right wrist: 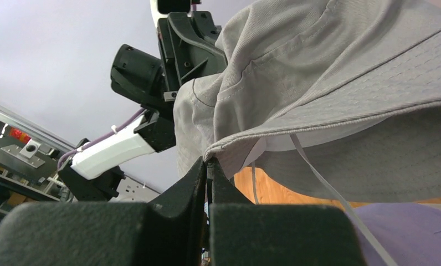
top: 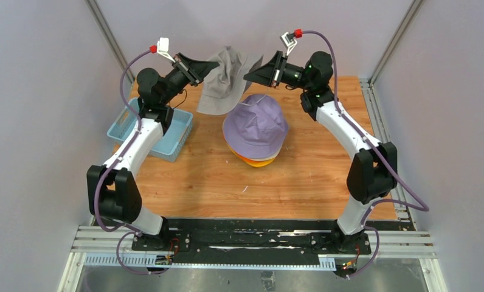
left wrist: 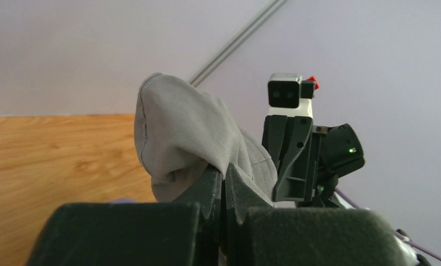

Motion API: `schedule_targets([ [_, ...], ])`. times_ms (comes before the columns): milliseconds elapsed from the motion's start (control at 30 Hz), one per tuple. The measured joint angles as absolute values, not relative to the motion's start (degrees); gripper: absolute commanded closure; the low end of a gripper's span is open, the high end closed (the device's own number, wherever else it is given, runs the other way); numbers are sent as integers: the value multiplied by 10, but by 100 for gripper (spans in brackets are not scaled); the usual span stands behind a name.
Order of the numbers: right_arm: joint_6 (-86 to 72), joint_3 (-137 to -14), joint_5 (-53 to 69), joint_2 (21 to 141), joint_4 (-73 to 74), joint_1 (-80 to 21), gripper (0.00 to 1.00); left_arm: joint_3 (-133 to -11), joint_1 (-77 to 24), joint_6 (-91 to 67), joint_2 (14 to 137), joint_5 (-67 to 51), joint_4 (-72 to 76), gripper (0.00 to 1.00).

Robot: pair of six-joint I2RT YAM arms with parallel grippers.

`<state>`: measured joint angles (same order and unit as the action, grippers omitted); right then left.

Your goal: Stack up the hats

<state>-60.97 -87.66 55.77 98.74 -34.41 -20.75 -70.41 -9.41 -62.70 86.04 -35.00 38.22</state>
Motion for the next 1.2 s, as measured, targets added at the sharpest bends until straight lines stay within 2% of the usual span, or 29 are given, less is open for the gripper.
schedule_targets([
  [200,-604,-925,555,1050,-322,-216,100,-706,-71,-565,859,-342,302,97],
  [433,-606,-1000,556,1108,-309,-224,100,-716,-48,-540,859,-340,276,97],
  [567,-606,-1002,557,1108,-310,-227,99,-717,-46,-535,859,-341,271,97],
  [833,-589,-890,554,1054,-306,-227,99,-688,-46,-529,858,-345,268,90],
  [1200,-554,-783,549,936,-280,-224,99,-651,-65,-517,853,-347,261,75],
])
